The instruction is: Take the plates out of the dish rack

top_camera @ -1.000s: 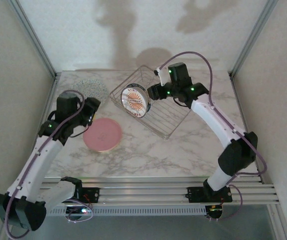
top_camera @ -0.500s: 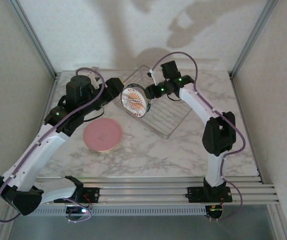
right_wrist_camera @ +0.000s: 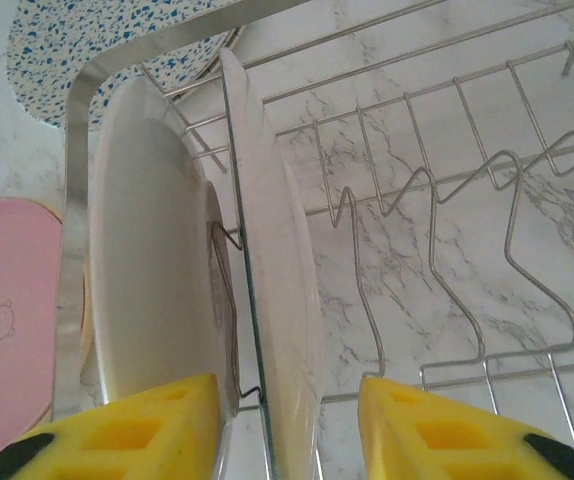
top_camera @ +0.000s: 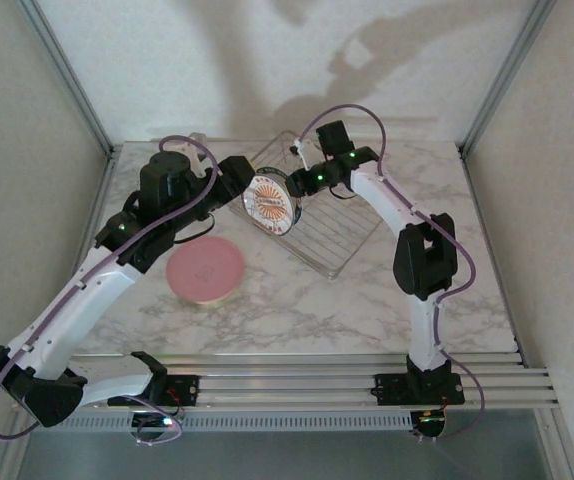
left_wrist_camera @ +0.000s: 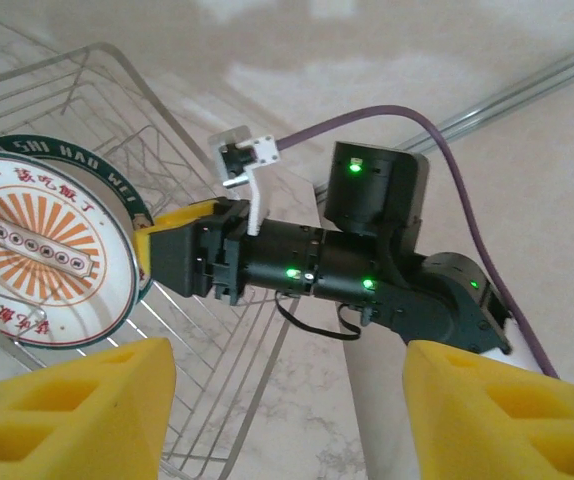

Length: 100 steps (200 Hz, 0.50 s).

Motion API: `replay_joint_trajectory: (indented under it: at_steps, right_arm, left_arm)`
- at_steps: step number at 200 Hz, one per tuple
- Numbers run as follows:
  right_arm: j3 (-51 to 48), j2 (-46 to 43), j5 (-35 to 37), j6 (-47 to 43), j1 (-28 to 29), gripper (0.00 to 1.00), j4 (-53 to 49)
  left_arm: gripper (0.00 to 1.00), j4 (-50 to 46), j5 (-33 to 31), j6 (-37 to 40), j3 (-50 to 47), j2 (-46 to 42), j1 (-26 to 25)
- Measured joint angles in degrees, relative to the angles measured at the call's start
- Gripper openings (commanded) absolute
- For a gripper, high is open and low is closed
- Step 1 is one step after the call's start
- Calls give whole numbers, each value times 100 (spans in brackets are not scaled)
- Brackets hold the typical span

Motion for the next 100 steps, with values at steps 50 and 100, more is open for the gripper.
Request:
replay_joint_trajectory:
  at_steps: [50,100]
  right_arm:
    - [153,192,-28,-4,-42,39,-20]
    - [232,382,-52,-90,-39,33,-24]
  left_arm:
    - [62,42,-85,0,0,0,-70]
    - [62,42,-107,0,0,0,-70]
